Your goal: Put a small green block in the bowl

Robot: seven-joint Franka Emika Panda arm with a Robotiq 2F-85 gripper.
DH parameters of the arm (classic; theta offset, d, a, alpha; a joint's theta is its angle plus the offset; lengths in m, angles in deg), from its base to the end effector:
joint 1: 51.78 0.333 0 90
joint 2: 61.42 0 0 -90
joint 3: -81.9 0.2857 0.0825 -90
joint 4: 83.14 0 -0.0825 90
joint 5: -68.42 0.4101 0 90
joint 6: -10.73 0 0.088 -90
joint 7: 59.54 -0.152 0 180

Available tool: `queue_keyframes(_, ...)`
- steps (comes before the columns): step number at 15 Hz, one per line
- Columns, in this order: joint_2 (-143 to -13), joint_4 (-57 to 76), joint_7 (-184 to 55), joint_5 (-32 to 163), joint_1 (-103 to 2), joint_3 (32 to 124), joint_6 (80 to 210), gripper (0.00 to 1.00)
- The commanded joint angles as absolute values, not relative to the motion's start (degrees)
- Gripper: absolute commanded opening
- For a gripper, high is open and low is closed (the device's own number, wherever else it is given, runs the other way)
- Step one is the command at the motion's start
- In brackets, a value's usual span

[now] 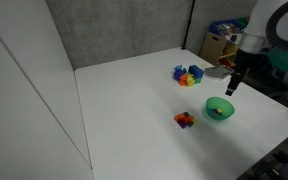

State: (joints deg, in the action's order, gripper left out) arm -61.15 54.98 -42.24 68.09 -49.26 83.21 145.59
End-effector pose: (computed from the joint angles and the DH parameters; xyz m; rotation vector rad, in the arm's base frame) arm 0.4964 0.0330 0.2140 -3.0840 -0.5819 0.0821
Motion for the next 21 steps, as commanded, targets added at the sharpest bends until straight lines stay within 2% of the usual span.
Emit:
queue_keyframes(1, -65.43, 57.85, -43.98, 66.14, -49.51, 83.48, 154.47, 1.0)
queue_keyframes(9, -77.74, 57.31, -54.82, 65.83, -48.89, 82.57, 166.04, 1.0)
queue_keyframes(16, -78.75, 57.65, -53.83, 67.03, -49.8, 83.56, 165.85, 1.0)
queue_keyframes(21, -83.68, 55.08, -59.03, 60.62, -46.87, 80.25, 166.54, 1.0)
